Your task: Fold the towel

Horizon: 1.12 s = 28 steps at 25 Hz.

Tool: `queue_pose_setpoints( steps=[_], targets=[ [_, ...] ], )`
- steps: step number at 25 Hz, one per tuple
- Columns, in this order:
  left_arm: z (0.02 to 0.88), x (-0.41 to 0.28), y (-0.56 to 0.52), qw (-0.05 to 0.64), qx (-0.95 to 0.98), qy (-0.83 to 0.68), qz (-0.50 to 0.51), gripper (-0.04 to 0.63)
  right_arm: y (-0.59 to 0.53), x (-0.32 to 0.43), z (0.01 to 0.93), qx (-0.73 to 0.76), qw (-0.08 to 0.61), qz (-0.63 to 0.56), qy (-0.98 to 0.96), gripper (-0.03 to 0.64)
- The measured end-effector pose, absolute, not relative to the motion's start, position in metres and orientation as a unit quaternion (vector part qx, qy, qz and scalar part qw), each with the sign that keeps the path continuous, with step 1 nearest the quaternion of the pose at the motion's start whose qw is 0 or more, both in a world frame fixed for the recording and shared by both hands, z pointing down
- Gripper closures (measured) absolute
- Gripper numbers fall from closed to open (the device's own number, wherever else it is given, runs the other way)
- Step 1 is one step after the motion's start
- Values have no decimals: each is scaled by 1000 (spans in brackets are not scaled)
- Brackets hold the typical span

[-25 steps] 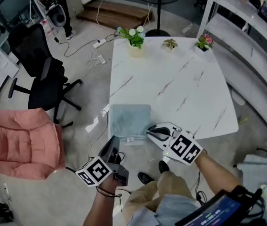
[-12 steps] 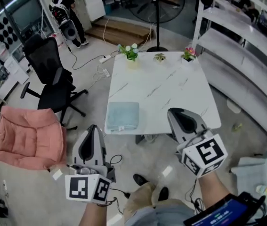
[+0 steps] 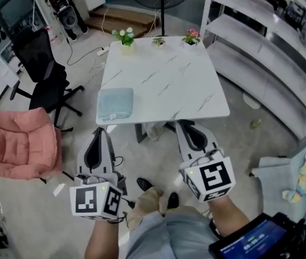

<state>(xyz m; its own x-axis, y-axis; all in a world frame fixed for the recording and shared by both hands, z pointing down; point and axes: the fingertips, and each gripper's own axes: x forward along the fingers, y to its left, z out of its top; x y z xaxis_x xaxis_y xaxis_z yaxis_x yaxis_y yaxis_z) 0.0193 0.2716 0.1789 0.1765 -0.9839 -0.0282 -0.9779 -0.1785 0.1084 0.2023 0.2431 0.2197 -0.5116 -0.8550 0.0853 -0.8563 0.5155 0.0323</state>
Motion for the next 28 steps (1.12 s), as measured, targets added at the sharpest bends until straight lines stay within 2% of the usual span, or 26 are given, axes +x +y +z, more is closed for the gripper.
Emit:
queue_pose_setpoints(
  steps=[4, 13, 28],
  targets=[
    [173, 27, 270, 28, 770, -636, -44, 588, 247, 216, 204, 511, 39, -30, -858, 598],
    [166, 48, 267, 25, 783, -620, -47, 588, 251, 228, 201, 519, 32, -26, -854, 600],
    [165, 44, 253, 33, 780, -623, -53, 588, 240, 222, 194, 513, 31, -34, -857, 600]
  ],
)
